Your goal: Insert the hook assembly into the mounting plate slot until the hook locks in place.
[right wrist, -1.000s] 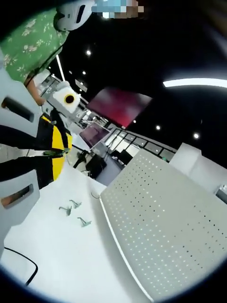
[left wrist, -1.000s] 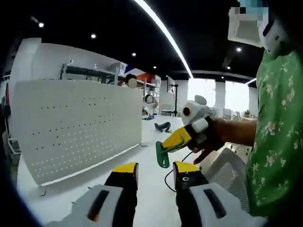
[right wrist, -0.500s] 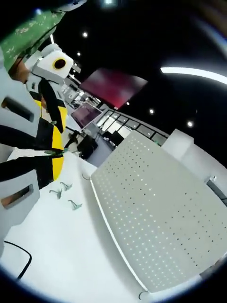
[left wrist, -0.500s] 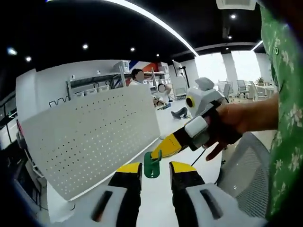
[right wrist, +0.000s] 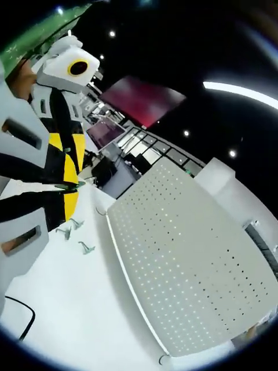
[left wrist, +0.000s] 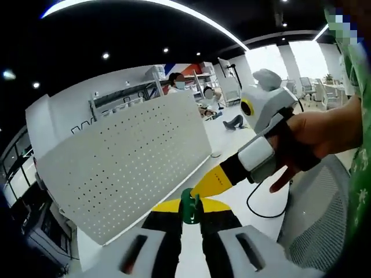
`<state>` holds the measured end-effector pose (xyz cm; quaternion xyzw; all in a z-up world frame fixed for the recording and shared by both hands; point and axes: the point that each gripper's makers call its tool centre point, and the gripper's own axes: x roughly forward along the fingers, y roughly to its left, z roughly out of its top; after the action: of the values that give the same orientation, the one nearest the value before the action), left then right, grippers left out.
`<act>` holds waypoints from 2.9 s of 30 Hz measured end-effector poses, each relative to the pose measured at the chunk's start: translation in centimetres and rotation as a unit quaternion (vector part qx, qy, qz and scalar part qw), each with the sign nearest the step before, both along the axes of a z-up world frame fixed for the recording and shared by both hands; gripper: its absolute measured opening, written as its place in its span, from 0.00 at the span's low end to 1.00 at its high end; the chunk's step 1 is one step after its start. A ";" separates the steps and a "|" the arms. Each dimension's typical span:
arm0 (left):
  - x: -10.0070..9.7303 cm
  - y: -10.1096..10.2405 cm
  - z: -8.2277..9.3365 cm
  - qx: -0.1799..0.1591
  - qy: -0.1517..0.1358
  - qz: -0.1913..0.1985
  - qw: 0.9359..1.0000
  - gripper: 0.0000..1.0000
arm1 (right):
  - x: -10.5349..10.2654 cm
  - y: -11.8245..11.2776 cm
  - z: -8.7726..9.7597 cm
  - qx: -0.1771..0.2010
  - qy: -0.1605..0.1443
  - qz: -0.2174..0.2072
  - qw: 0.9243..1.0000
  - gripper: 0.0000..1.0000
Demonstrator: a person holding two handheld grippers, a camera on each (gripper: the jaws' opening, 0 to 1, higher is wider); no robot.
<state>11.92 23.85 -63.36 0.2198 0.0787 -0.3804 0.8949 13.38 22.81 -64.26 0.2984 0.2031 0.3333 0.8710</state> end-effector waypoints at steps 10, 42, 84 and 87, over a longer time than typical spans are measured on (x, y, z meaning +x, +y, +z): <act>0.2 0.1 -0.4 -0.005 0.012 0.003 1.000 0.05 | 0.0 0.3 0.0 -0.012 -0.010 0.001 1.000 0.00; 0.2 1.3 -0.2 -0.100 0.074 0.033 0.992 0.03 | -0.5 1.4 1.9 -0.130 -0.144 0.010 0.981 0.01; 11.5 10.8 6.0 -0.153 -0.006 0.178 0.972 0.03 | 0.5 -1.9 2.7 -0.235 -0.213 -0.030 0.948 0.22; 12.8 11.7 6.6 -0.155 -0.013 0.190 0.969 0.03 | 0.6 -1.8 3.3 -0.242 -0.225 -0.029 0.944 0.29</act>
<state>24.74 35.57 -56.72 0.0637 0.0476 -0.2080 0.9749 13.94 21.02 -60.98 0.0023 0.0680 0.3073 0.9492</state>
